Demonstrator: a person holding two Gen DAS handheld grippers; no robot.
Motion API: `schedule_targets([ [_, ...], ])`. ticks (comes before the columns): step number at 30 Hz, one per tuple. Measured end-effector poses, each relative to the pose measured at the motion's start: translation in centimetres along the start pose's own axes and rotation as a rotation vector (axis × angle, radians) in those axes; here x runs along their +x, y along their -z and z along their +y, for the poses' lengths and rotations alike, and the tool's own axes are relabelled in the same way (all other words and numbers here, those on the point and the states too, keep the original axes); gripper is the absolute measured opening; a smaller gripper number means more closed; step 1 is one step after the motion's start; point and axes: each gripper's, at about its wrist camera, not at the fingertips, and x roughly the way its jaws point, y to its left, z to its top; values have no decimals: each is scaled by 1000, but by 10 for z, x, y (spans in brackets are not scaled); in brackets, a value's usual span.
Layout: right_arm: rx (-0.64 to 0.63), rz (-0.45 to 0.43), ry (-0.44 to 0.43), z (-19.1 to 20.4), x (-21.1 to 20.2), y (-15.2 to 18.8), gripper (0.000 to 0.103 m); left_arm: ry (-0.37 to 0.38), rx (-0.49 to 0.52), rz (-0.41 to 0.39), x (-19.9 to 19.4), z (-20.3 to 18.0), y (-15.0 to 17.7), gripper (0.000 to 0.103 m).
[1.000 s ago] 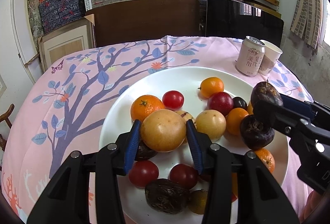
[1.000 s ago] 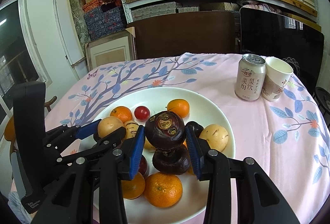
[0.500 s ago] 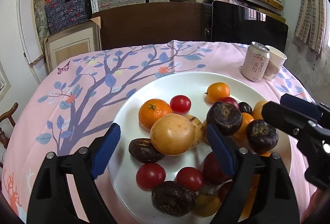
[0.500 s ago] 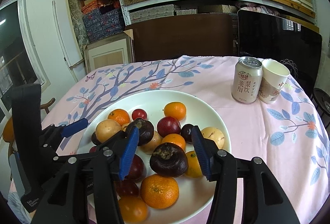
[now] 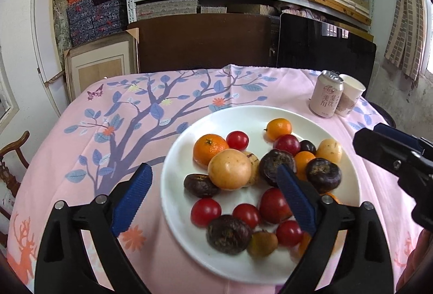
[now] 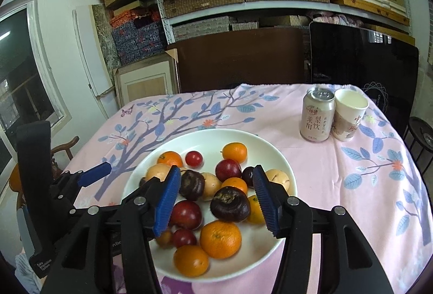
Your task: Organize fruits
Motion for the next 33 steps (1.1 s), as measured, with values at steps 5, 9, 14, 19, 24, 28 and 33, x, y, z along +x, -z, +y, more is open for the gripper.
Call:
schedule_targets([
  [5, 10, -54, -26, 10, -51, 14, 60, -5, 4, -45, -55, 3, 12, 95],
  [9, 28, -72, -47, 16, -88, 34, 61, -16, 8, -71, -100, 5, 31, 95],
  [14, 18, -92, -43, 27, -129, 60, 66, -20, 25, -99, -150, 1, 56, 98],
  [19, 27, -101, -43, 31, -152, 85, 75, -3, 50, -103, -183, -8, 84, 98],
  [24, 24, -84, 16, 30, -146, 102, 92, 26, 75, -38, -177, -17, 100, 98],
  [28, 28, -52, 97, 22, -124, 97, 97, -10, 77, 4, -152, -21, 97, 98],
  [33, 16, -11, 122, 13, -92, 84, 97, -57, 136, 9, -124, -31, 85, 98],
])
